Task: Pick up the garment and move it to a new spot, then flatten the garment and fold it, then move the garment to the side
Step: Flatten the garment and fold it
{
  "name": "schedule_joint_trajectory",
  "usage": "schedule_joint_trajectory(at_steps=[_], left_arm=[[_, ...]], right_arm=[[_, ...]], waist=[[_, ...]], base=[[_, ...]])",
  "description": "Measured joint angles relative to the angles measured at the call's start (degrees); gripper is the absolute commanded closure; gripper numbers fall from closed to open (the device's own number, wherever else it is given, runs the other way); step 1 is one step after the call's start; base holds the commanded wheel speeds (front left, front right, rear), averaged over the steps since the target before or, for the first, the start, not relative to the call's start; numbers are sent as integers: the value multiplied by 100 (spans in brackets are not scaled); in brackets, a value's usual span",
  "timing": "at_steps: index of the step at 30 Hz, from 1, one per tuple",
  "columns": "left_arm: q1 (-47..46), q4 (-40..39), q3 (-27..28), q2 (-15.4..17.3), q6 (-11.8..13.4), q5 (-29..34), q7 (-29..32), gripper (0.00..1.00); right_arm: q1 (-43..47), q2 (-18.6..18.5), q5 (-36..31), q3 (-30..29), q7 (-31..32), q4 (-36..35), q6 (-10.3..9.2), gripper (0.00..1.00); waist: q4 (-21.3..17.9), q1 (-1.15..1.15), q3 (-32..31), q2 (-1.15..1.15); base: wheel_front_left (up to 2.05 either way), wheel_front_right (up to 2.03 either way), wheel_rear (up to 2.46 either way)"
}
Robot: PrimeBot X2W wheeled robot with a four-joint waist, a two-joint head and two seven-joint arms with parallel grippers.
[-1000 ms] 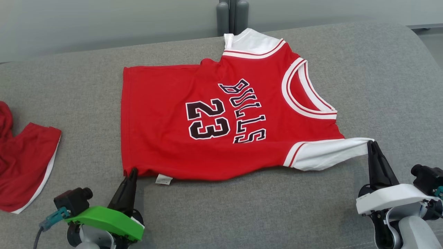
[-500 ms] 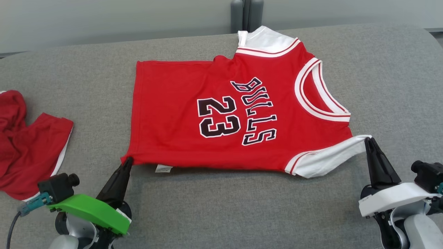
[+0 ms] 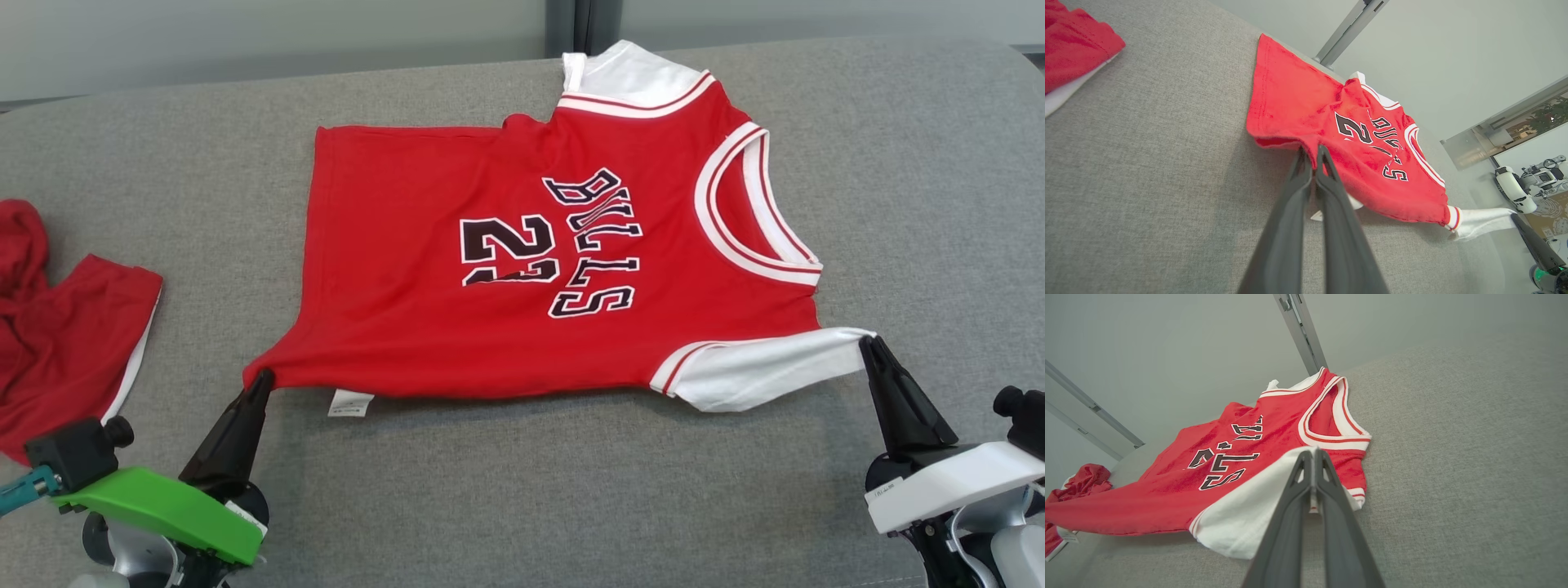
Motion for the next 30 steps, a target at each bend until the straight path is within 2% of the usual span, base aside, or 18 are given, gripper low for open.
schedule_joint_trajectory(at_steps=[8, 14, 16, 22, 30], left_arm=[[-118, -434, -142, 89, 73, -23, 308, 100], [-524, -645, -155, 235, 177, -20, 550, 100], [-610, -644, -145, 255, 235, -8, 611, 100], [-1042, -472, -210, 252, 380, 36, 806, 100], [-1652, 34, -348, 171, 509, 124, 948, 100]], right_arm=[[-140, -32, 422, 132, 342, -455, 0, 100], [-642, -81, 557, -79, 568, -552, -1, 100], [-837, -86, 578, -137, 630, -511, -15, 100], [-1332, -146, 491, -289, 675, -243, -215, 100], [-1777, -111, 396, -178, 803, 287, -318, 100]], waist=[[-8, 0, 270, 0], [26, 0, 567, 0], [34, 0, 667, 0], [70, 1, 949, 0], [192, 1, 1170, 0]], base=[[0, 0, 0], [0, 0, 0], [0, 0, 0], [0, 0, 0], [0, 0, 0]])
